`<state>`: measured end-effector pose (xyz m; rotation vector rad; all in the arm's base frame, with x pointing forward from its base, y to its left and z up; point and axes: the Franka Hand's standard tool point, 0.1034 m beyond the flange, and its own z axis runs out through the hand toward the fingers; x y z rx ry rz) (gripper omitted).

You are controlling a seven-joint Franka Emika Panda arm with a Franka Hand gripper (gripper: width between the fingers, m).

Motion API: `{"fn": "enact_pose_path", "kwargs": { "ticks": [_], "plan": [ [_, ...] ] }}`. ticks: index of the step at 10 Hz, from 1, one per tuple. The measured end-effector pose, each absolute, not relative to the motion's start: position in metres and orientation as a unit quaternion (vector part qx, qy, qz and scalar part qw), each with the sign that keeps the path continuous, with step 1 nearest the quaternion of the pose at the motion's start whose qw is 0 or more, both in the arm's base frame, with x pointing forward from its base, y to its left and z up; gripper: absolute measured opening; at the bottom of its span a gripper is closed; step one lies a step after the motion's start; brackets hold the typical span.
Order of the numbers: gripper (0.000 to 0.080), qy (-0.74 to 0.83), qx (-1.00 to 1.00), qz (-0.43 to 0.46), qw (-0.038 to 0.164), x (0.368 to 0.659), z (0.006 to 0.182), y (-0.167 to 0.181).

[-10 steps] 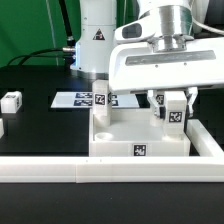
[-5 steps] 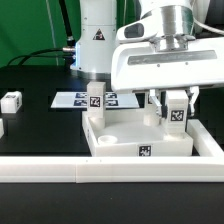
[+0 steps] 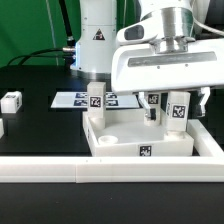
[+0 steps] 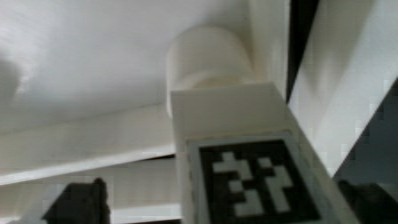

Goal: Assemble square table

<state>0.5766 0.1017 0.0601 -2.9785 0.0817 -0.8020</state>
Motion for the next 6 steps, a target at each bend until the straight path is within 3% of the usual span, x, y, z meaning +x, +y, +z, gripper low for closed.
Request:
{"fn": "enact_pose_path", "kwargs": {
  "ticks": [2, 6],
  "plan": [
    [0.0649, 0.028, -0.968, -0.247, 0.033, 0.576, 0.064, 0.102],
    [0.0649, 0.026, -0.973, -0.222, 0.053, 0.578, 0.094, 0.108]
  ]
}}
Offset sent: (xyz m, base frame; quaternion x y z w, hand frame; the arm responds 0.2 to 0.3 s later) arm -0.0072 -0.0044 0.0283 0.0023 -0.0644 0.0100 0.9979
